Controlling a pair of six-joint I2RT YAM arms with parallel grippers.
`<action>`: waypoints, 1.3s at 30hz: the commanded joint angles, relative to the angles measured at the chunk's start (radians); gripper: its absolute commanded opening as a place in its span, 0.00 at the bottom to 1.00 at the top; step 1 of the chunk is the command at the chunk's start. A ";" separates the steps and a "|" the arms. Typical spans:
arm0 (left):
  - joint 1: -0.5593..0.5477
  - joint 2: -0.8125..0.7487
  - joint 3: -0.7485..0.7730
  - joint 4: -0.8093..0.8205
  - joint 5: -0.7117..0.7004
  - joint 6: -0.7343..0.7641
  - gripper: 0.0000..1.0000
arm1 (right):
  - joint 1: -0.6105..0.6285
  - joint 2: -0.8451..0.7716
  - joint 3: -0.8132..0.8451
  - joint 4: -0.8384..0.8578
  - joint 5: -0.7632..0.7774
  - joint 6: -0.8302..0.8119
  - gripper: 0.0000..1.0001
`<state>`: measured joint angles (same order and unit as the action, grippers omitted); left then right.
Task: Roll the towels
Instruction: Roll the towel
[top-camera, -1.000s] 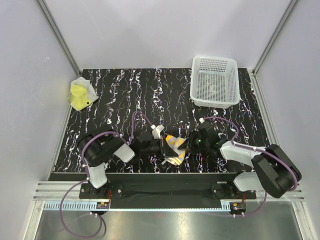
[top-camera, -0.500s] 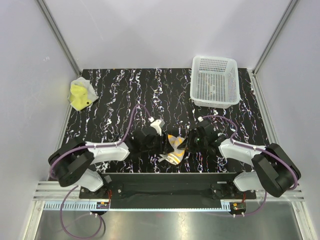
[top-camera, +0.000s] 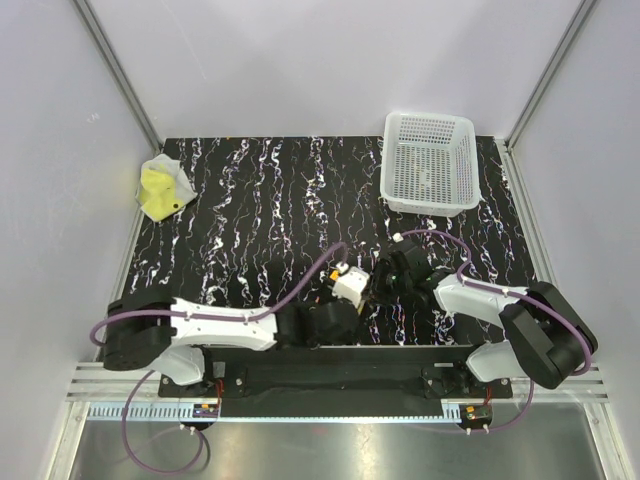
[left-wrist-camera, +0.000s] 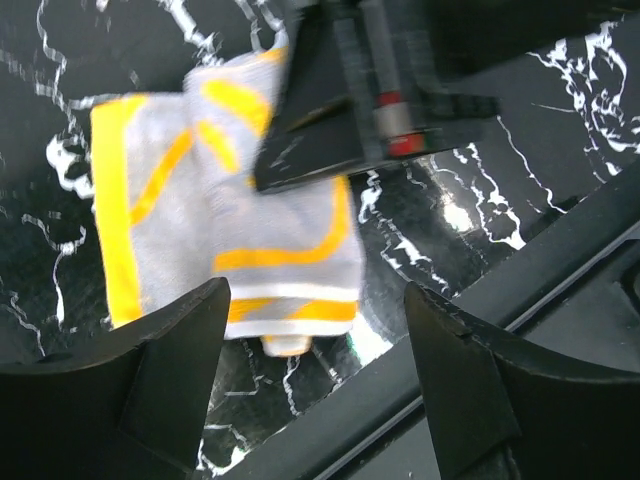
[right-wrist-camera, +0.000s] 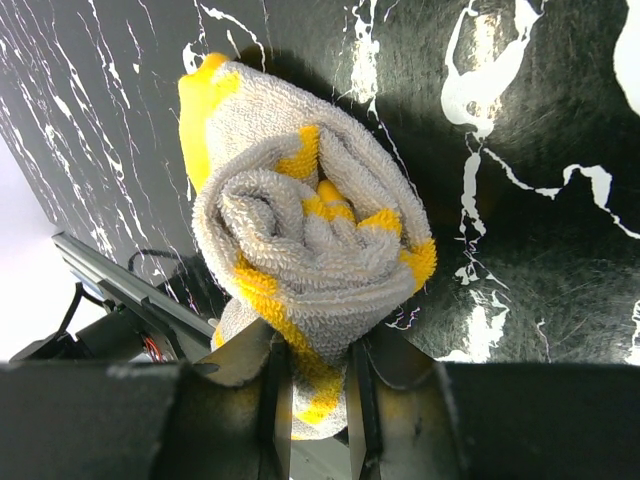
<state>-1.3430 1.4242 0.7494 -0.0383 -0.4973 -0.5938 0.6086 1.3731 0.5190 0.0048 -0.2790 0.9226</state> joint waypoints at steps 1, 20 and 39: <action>-0.060 0.082 0.099 -0.015 -0.168 0.086 0.76 | 0.016 0.006 0.022 -0.060 0.018 -0.007 0.18; -0.111 0.378 0.275 -0.182 -0.300 0.055 0.71 | 0.017 -0.028 -0.008 -0.066 0.004 0.002 0.18; -0.110 0.426 0.285 -0.221 -0.331 0.048 0.01 | 0.019 -0.088 0.028 -0.164 0.018 -0.008 0.49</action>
<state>-1.4643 1.8370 1.0519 -0.2878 -0.8463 -0.5499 0.6098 1.3270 0.5228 -0.0677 -0.2665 0.9249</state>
